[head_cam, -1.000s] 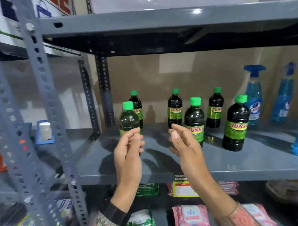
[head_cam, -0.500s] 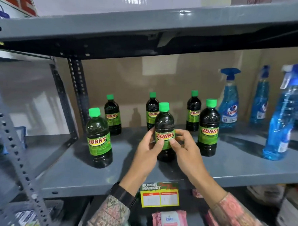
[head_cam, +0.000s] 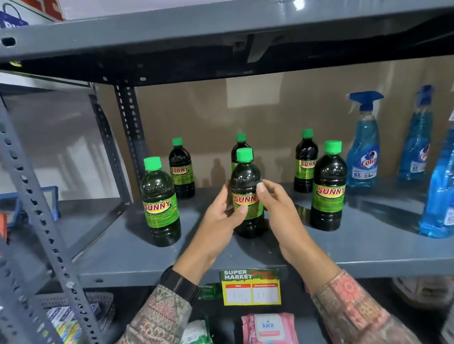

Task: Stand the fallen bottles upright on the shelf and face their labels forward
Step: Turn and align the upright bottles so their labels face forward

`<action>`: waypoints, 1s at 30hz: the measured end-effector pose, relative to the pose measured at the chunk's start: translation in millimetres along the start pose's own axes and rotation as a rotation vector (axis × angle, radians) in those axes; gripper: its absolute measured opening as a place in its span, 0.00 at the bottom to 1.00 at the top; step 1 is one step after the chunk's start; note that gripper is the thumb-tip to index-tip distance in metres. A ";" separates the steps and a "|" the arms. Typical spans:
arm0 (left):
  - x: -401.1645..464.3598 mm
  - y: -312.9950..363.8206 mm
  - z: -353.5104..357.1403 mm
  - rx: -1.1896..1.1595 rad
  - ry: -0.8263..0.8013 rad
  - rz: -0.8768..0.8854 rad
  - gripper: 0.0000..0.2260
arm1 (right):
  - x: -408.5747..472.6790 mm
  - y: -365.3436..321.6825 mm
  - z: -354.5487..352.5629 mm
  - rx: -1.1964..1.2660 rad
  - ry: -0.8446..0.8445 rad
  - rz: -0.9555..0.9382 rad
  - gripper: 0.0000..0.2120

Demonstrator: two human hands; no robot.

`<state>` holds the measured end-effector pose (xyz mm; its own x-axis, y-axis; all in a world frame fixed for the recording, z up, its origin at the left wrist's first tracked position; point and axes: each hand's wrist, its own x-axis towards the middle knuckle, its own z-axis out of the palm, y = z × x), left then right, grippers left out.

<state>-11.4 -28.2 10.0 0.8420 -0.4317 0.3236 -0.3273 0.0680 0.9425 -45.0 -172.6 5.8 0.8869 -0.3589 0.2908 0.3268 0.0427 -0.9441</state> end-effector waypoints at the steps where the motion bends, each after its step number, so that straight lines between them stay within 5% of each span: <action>1: 0.5 -0.7 -0.7 0.003 -0.003 0.001 0.26 | 0.5 -2.2 1.2 0.025 -0.007 0.019 0.14; 13: -10.0 -2.7 0.6 0.035 0.007 0.060 0.26 | -8.6 -0.2 3.1 0.021 0.035 -0.029 0.15; 20: -41.0 -14.7 29.1 0.134 0.563 0.257 0.14 | -28.0 3.2 -45.4 -0.136 0.111 -0.228 0.11; 26: -28.6 -3.8 104.1 0.261 0.326 0.367 0.12 | -35.8 -11.3 -108.0 -0.170 0.333 -0.479 0.06; 30: 15.7 -4.0 138.4 0.209 0.091 0.169 0.23 | -13.3 -21.8 -145.5 -0.266 0.417 -0.420 0.13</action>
<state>-56.3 -159.7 -0.3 0.7999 -0.3464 0.4901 -0.5400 -0.0592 0.8396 -111.3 -304.5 -0.1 0.4829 -0.6289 0.6093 0.4784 -0.3933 -0.7851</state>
